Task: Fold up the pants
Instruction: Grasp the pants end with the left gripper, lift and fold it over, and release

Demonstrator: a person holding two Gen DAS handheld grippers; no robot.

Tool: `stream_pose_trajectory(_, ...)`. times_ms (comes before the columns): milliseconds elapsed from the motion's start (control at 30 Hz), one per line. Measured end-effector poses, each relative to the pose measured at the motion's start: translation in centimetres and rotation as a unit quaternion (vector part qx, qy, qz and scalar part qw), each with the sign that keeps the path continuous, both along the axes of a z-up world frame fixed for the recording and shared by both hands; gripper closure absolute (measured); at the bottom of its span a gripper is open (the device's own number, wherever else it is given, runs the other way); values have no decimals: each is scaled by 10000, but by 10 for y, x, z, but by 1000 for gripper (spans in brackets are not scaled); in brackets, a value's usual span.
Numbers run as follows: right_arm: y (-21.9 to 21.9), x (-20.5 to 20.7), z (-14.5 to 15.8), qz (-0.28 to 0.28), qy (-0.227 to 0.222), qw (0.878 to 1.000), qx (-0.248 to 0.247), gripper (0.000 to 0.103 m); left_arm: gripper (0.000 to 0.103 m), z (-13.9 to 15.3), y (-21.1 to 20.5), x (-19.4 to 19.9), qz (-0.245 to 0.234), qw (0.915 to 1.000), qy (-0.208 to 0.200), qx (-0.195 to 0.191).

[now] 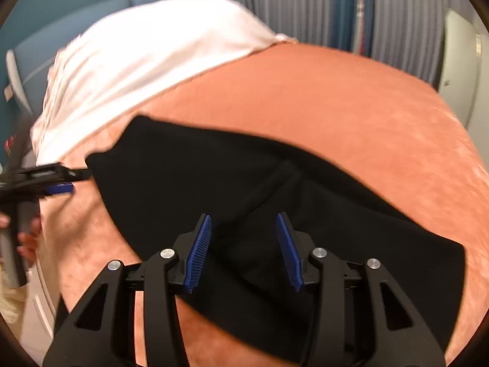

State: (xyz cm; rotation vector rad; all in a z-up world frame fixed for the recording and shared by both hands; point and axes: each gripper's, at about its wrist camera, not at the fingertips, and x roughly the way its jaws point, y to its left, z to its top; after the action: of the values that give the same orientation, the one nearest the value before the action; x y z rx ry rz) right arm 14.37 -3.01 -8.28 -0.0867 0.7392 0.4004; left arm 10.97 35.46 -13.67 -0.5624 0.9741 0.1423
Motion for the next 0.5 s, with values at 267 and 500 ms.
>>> stream_pose_trajectory(267,-82,-54,11,-994,-77,9950,119,59,15,-18,28,26,509,9928,-163,-1071)
stream_pose_trajectory(500,-147,-76,-1,-1881,300,9817,47,48,86,-12,15,54,506,9972,10,-559)
